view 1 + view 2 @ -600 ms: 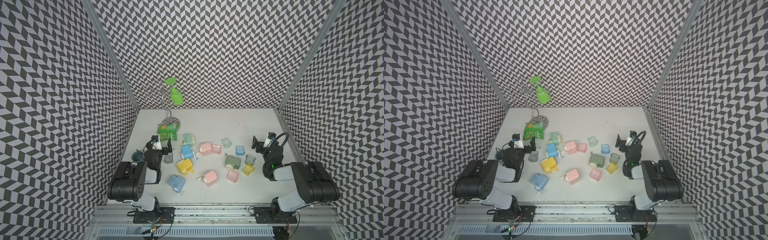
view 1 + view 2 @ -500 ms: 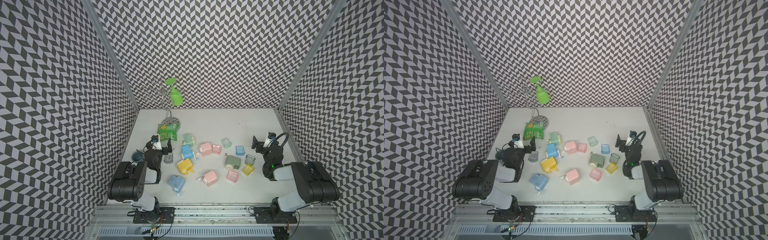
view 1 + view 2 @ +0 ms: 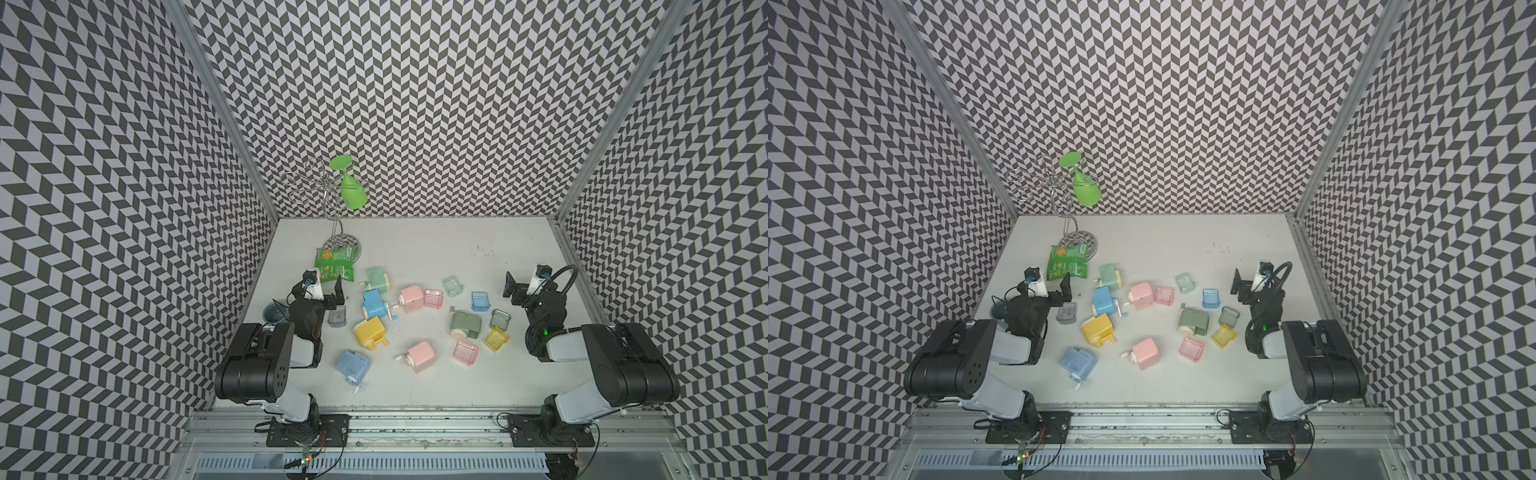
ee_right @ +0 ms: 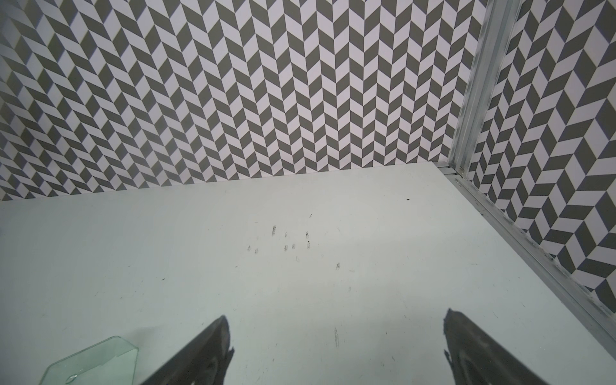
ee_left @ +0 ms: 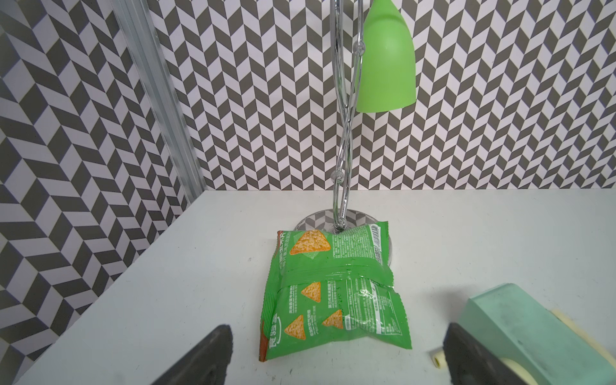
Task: Put the tray back into the pencil sharpener
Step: Adjust the container at the center of the board.
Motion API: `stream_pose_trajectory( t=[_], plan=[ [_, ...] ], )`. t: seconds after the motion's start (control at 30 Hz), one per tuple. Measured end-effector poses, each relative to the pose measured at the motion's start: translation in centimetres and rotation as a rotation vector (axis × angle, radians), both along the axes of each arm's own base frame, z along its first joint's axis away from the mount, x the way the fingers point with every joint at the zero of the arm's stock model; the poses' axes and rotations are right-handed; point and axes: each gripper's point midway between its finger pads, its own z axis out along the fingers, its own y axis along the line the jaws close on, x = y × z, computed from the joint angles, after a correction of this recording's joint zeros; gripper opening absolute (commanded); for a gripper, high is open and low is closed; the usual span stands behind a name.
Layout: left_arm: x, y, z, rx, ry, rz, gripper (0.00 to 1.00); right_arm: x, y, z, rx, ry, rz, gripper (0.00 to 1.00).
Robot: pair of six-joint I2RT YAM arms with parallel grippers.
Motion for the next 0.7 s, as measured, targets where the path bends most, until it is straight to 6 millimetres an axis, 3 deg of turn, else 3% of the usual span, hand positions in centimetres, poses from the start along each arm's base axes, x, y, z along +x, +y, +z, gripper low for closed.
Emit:
stream_pose_trajectory(
  t=[0.17, 0.27, 0.5, 0.6, 0.7],
  plan=[
    [0.0, 0.4, 0.1, -0.003, -0.001, 0.022, 1.00, -0.9, -0.4, 0.5, 0.002, -0.029, -0.024, 0.99],
    [-0.4, 0.9, 1.5, -0.010, -0.016, 0.055, 1.00, -1.8, -0.8, 2.5, 0.007, -0.076, -0.044, 0.99],
    [-1.9, 2.2, 9.8, -0.063, -0.195, 0.125, 1.00, -1.5, -1.2, 9.5, 0.116, -0.166, -0.074, 0.99],
    [-1.7, 3.5, 13.2, -0.159, -0.230, 0.198, 1.00, -1.4, -1.2, 11.1, 0.222, -0.155, -0.082, 0.99],
    [-1.3, 3.7, 16.4, -0.203, -0.240, 0.199, 1.00, -1.5, -0.2, 11.3, 0.299, -0.117, -0.032, 0.99]
  ],
)
